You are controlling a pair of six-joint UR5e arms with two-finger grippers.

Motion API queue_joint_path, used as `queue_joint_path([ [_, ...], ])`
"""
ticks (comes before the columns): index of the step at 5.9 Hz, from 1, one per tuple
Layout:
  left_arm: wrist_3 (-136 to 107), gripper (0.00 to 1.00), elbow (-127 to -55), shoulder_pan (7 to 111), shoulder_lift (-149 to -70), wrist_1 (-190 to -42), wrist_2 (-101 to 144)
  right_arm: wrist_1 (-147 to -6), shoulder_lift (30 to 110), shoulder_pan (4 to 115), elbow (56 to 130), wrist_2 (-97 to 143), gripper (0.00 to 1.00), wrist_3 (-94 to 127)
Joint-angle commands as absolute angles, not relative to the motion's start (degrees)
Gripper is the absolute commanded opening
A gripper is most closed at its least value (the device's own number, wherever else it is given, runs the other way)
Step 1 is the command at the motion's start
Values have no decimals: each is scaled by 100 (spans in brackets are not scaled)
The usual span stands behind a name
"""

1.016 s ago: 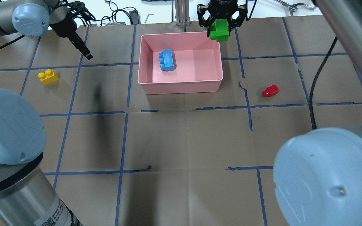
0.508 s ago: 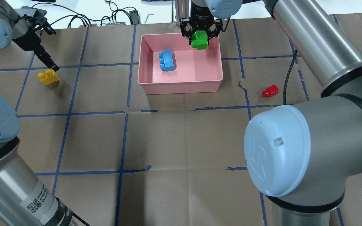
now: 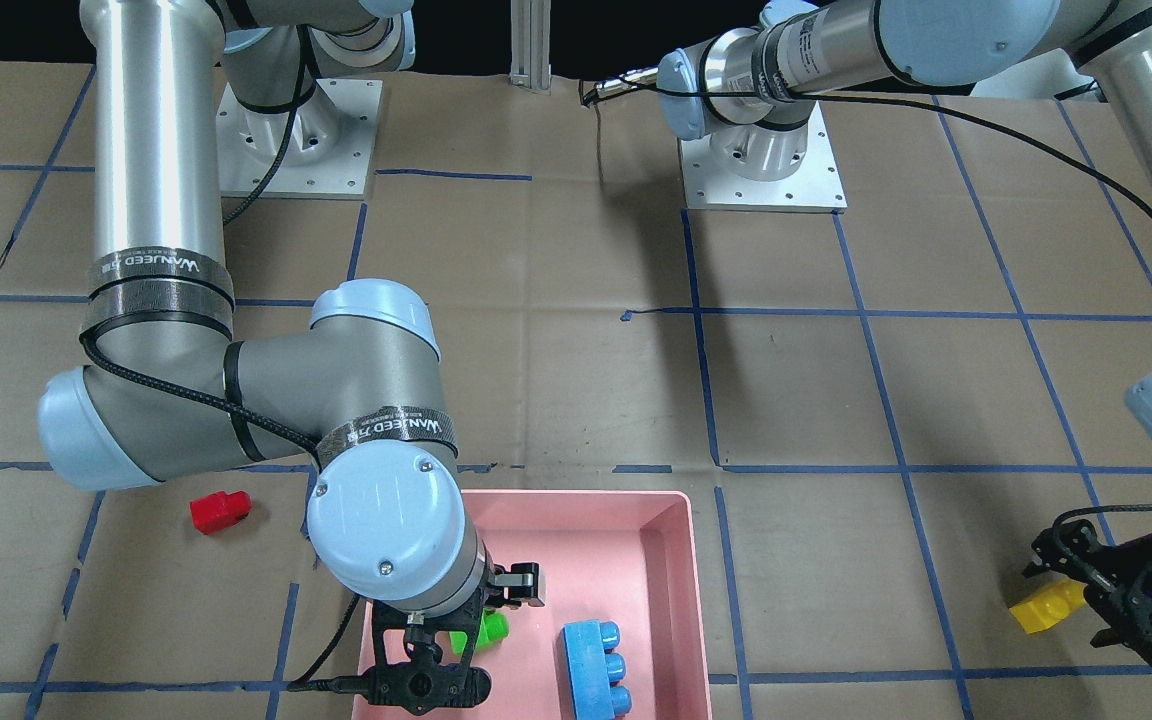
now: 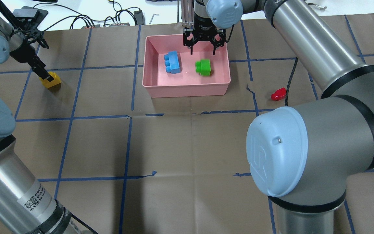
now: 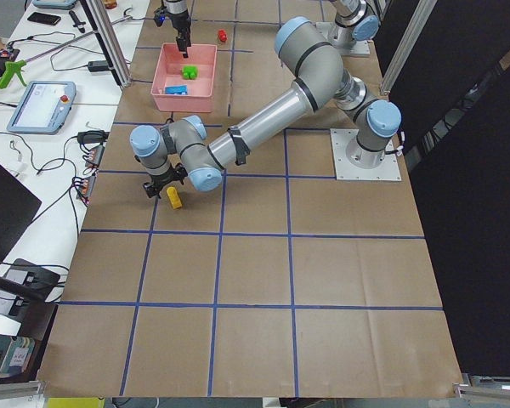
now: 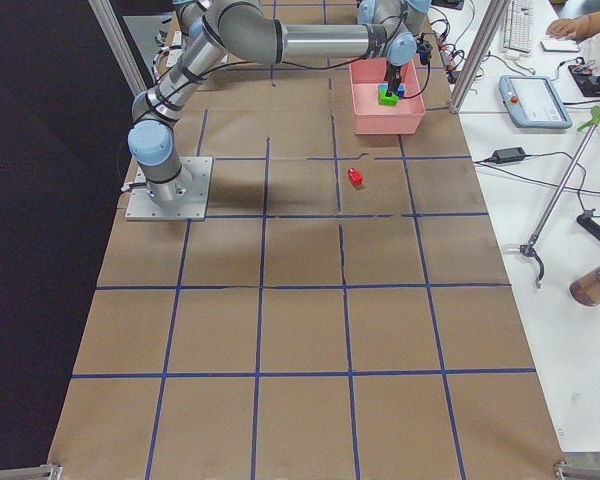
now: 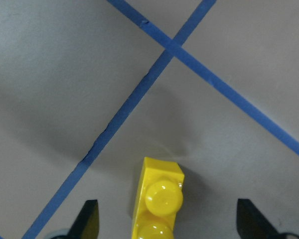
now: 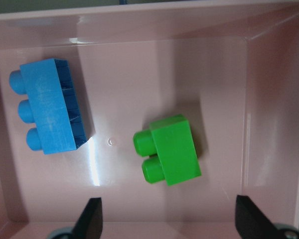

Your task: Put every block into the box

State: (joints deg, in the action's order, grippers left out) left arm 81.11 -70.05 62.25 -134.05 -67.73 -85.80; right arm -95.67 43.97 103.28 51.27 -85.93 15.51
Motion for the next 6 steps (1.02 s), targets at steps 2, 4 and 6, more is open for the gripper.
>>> queue_joint_path([
  [2, 8130, 38, -7321, 6188, -13500, -6442, -8692, -9406, 4883, 10327, 5159, -8691, 100, 1530],
  [4, 8042, 14, -7313, 6187, -13421, -6486, -8692, -8505, 5411, 10082, 5238, -8718, 100, 1372],
  [6, 7598, 11, -7330, 6318, -13063, -7044, -8780, -8174, 6279, 9521, 6058, -8771, 99, 400],
])
